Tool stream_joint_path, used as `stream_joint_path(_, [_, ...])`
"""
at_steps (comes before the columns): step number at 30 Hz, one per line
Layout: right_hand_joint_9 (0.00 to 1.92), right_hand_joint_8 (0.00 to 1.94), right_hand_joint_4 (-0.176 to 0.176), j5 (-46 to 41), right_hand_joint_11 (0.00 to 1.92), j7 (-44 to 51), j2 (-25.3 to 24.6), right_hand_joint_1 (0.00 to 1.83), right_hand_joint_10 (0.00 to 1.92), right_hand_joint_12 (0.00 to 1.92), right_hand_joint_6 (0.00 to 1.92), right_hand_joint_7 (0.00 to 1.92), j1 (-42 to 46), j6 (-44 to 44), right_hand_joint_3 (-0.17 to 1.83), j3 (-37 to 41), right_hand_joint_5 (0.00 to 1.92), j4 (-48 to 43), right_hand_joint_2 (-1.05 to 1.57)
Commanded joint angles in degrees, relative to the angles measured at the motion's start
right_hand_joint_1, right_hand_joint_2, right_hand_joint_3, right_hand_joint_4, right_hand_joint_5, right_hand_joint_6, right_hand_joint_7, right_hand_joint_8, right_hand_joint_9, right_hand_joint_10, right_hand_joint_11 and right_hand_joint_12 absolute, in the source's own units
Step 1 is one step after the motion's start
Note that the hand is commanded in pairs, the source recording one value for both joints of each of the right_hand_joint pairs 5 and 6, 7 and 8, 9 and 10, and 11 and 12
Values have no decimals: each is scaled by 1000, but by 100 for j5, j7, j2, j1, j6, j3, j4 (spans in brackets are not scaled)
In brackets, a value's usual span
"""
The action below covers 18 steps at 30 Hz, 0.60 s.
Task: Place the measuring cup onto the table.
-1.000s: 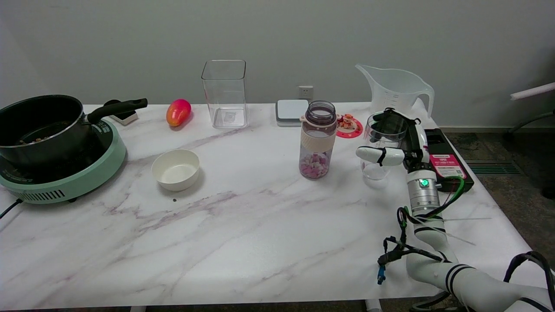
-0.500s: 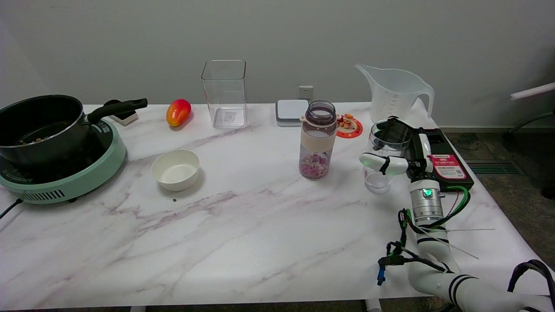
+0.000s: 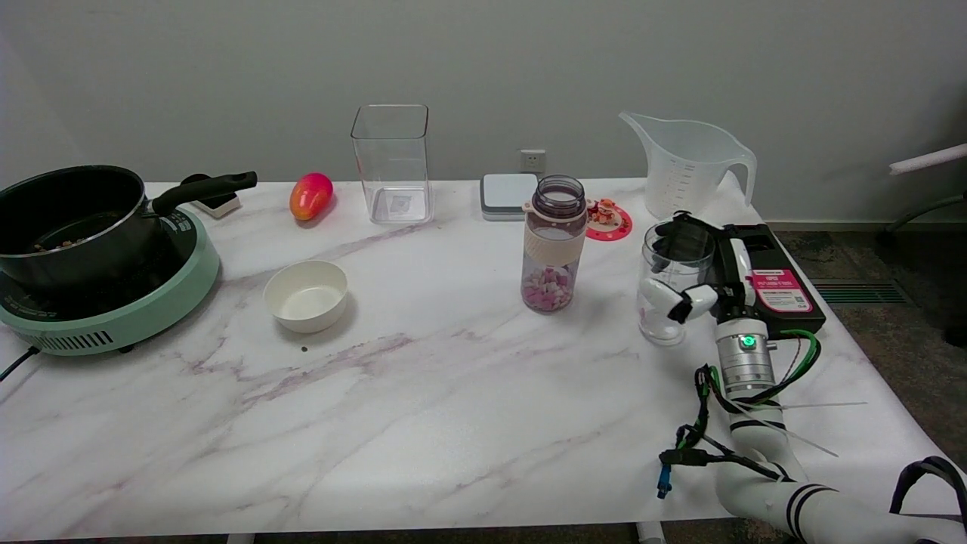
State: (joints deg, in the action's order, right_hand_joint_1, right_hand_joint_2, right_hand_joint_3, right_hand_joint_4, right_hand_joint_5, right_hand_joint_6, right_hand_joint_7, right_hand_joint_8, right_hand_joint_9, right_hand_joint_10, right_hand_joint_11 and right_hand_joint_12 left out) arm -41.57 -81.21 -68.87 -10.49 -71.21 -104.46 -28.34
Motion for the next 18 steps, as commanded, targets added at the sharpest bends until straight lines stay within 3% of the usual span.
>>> stream_joint_path(1, [1205, 1362, 0, 63, 1125, -103, 19, 1335, 1205, 1125, 702, 1362, 37, 15, 1174, -57, 702, 29, -580])
stream_joint_path(6, [880, 1030, 0, 63, 967, -159, 26, 1314, 880, 967, 328, 1030, 37, 45, 958, -72, 328, 30, -864])
stream_joint_path(14, [715, 826, 0, 66, 793, -155, 72, 1305, 715, 793, 287, 826, 48, 55, 919, -73, 287, 26, -946])
stream_joint_path(18, [668, 742, 0, 280, 735, -144, 324, 1303, 668, 735, 284, 742, 133, 232, 864, -64, 284, -176, -966])
